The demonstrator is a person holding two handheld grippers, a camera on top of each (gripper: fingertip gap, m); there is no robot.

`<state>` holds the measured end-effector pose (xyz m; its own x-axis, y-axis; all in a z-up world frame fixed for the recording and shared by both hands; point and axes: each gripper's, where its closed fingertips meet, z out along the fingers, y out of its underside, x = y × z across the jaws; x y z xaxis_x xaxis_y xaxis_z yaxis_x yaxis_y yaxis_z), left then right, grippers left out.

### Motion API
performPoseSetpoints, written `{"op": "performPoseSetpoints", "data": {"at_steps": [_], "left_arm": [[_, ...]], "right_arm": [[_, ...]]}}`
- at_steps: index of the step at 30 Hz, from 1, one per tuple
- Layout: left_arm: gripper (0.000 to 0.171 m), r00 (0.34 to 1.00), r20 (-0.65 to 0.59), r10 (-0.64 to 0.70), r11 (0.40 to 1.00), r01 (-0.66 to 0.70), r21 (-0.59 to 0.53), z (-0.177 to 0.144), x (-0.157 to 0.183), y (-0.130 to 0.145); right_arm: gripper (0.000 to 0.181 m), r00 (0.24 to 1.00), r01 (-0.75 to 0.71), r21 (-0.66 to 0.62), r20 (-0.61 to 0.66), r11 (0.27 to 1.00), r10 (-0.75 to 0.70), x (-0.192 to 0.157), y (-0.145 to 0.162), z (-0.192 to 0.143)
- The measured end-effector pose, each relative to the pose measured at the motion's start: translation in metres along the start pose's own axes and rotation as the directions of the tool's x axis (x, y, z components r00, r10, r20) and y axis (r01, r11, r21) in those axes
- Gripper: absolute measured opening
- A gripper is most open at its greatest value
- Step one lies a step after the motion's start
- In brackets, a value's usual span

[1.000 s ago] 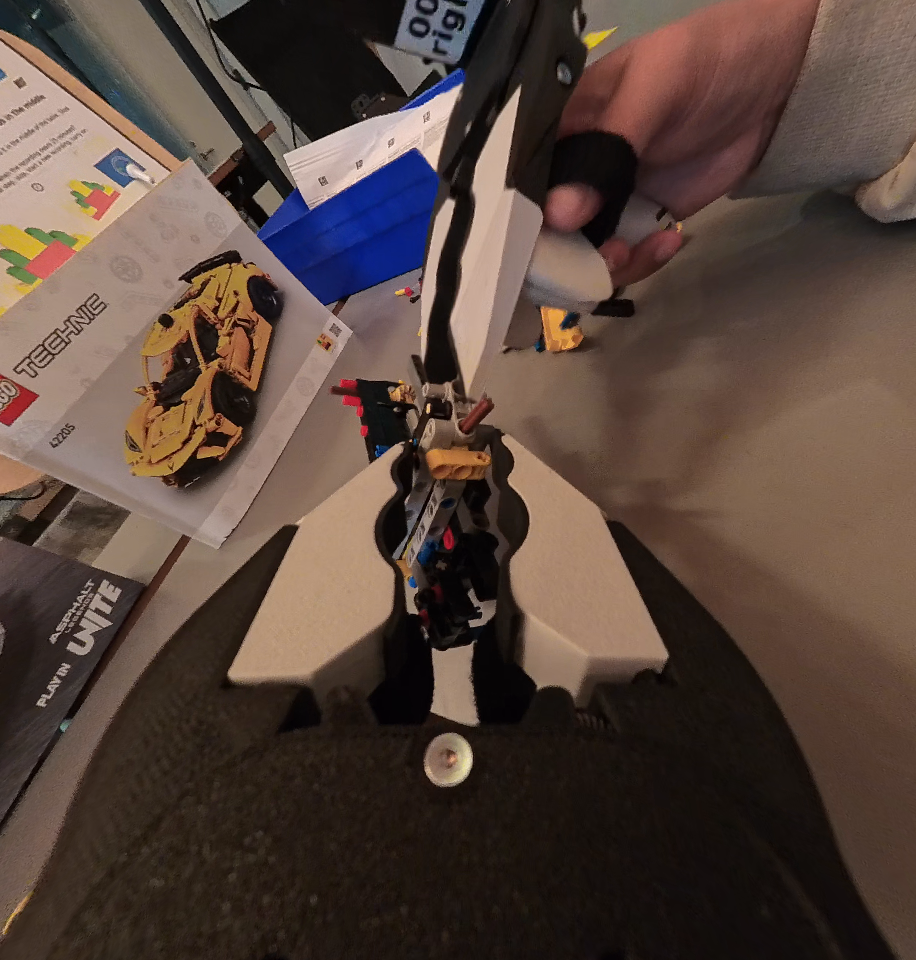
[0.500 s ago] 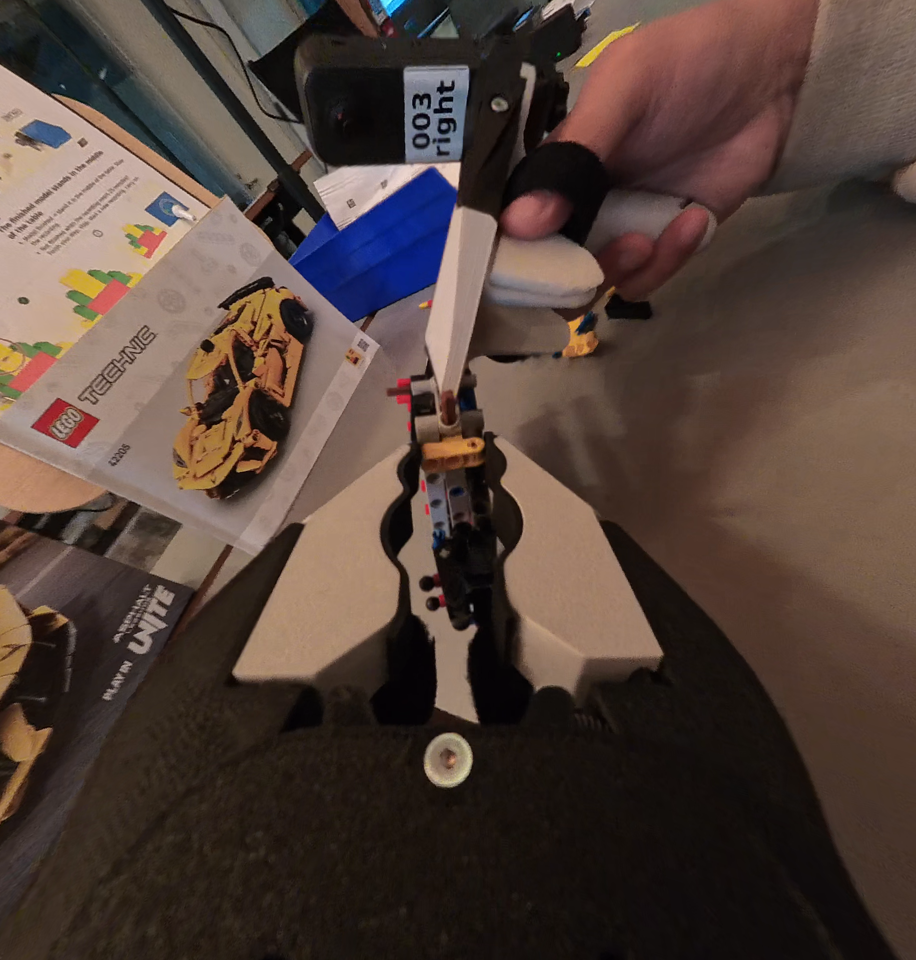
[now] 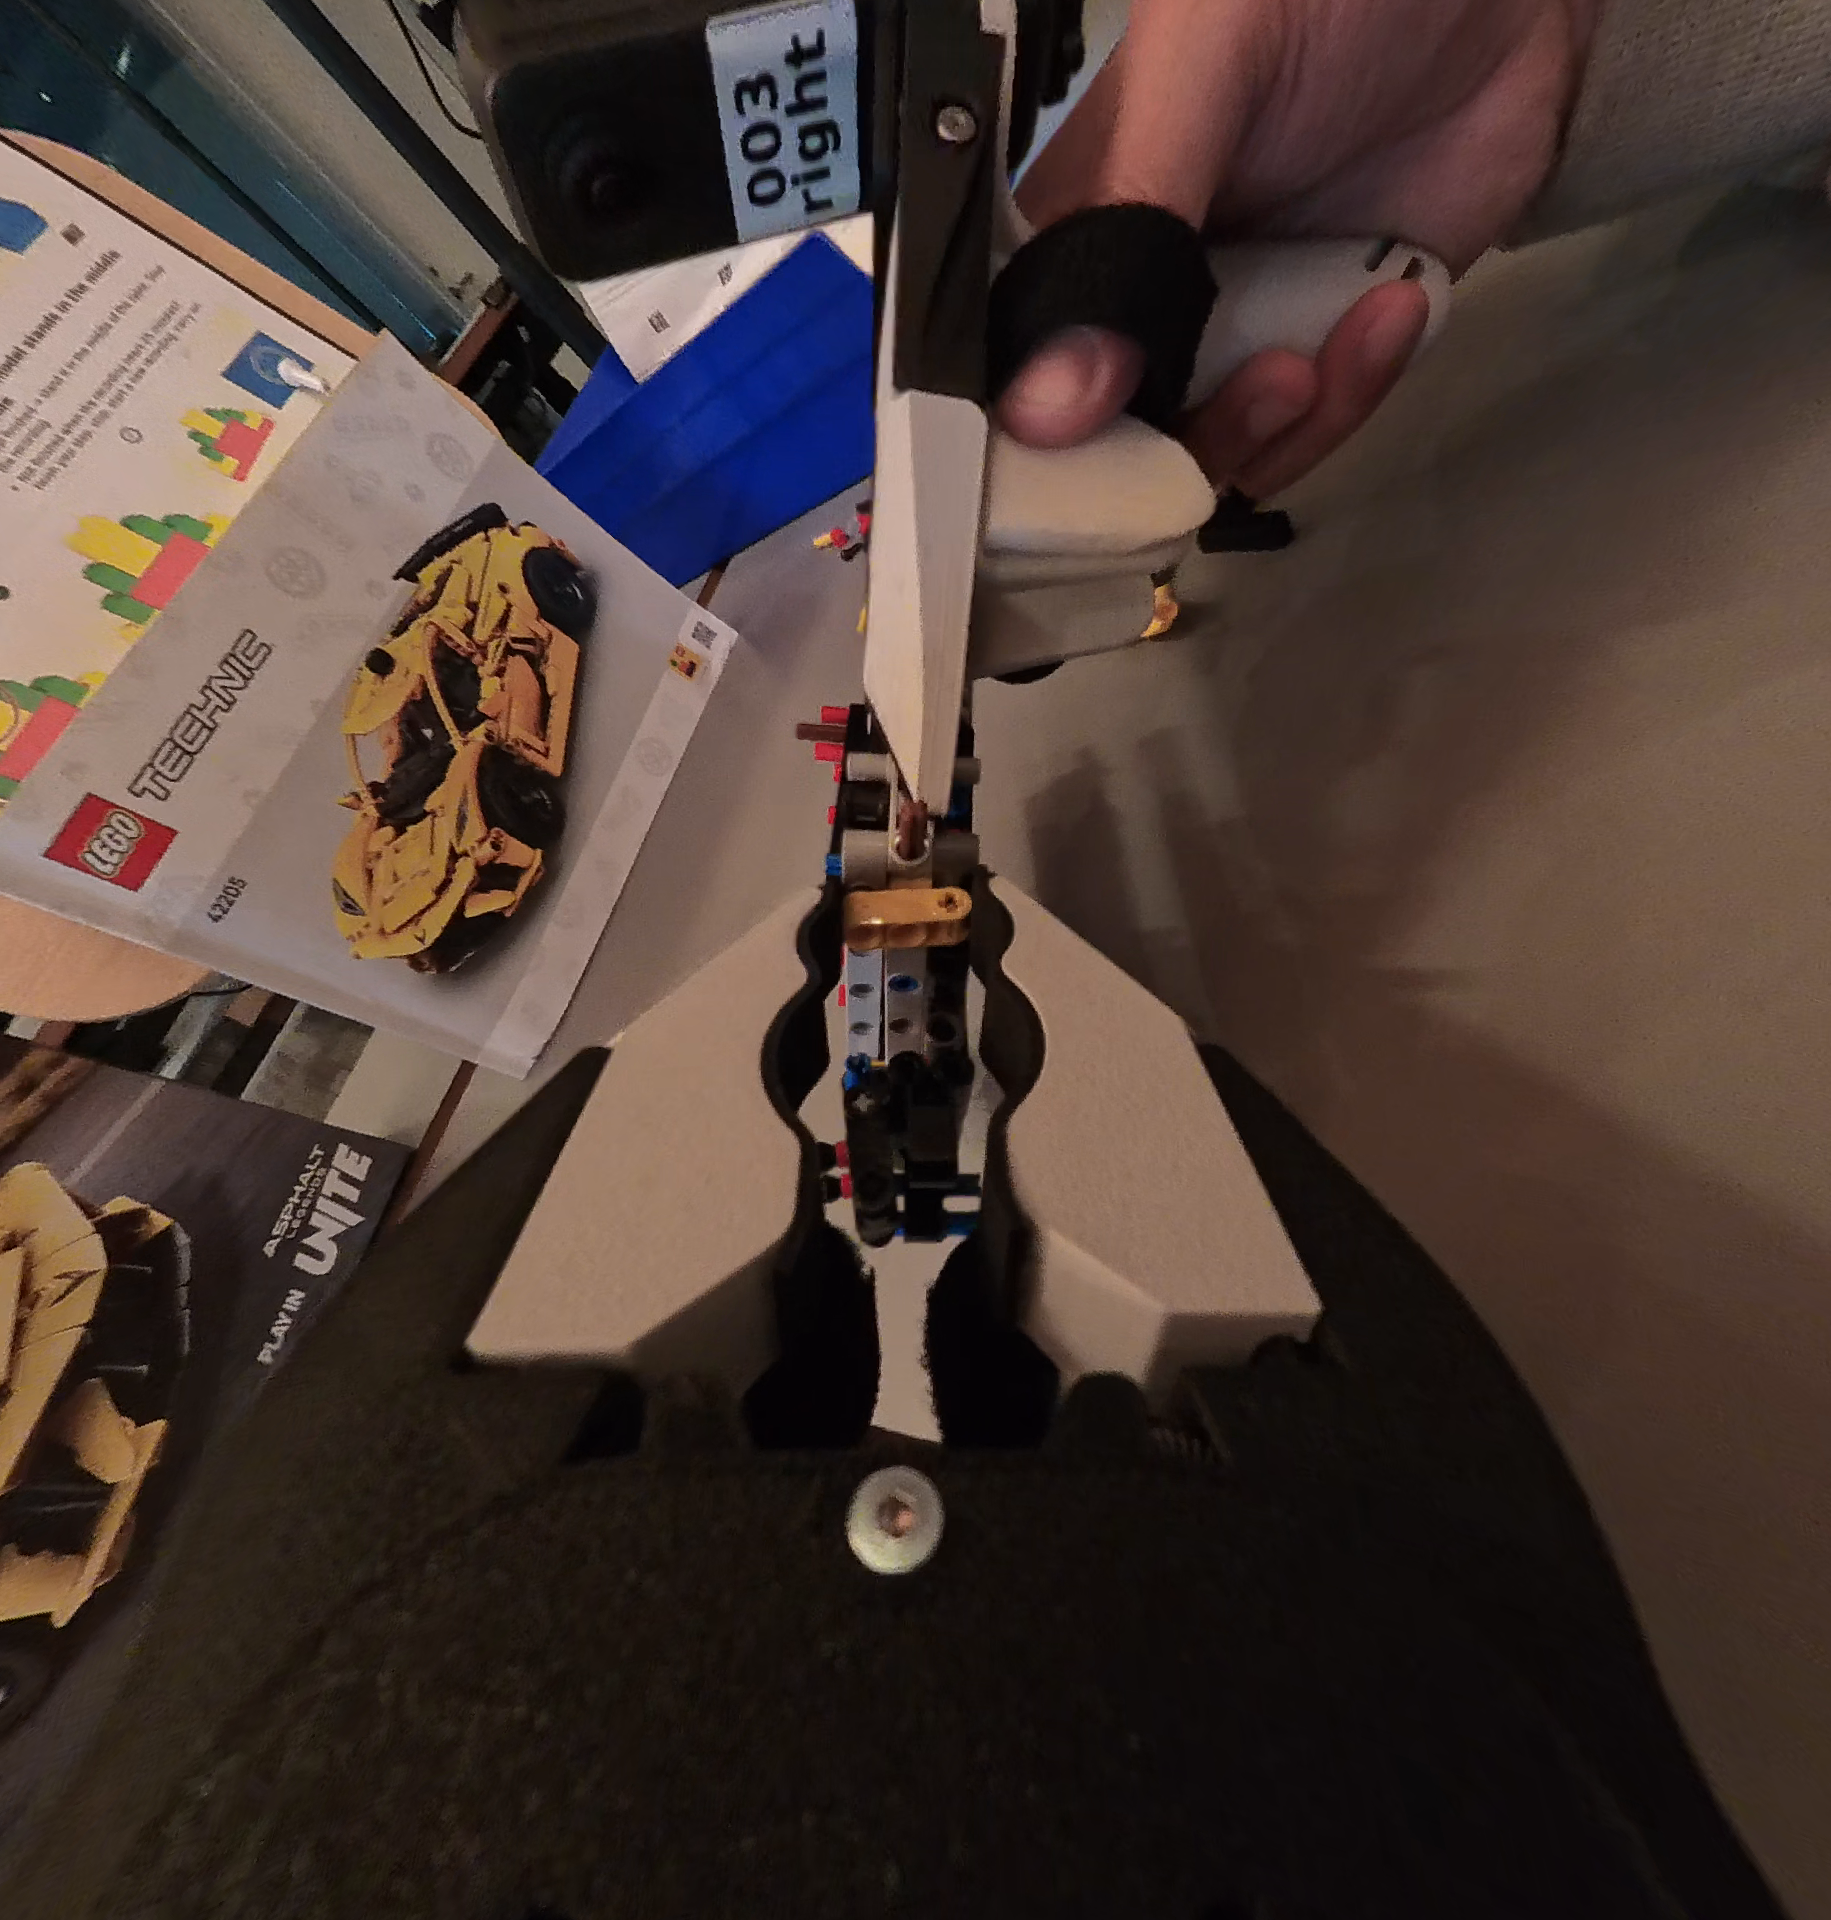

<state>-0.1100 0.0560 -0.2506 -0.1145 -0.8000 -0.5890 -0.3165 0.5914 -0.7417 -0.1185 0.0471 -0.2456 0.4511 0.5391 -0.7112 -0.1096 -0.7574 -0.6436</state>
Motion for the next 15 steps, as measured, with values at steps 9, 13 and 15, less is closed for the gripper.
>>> {"op": "performPoseSetpoints", "data": {"at_steps": [9,13,15], "left_arm": [[0.034,0.976,-0.094,-0.199,0.978,0.204,0.05,-0.008,-0.007,0.002],[0.038,0.886,-0.141,-0.442,0.891,0.451,0.043,-0.01,-0.031,0.014],[0.038,0.85,-0.165,-0.501,0.861,0.508,0.002,-0.009,-0.032,0.024]], "right_arm": [[0.007,0.85,0.48,-0.089,-0.197,0.873,-0.488,0.009,0.001,-0.006],[0.007,0.841,0.454,-0.181,-0.237,0.872,-0.487,0.024,0.013,-0.006],[0.007,0.844,0.434,-0.2,-0.25,0.878,-0.474,0.029,0.016,-0.006]]}}
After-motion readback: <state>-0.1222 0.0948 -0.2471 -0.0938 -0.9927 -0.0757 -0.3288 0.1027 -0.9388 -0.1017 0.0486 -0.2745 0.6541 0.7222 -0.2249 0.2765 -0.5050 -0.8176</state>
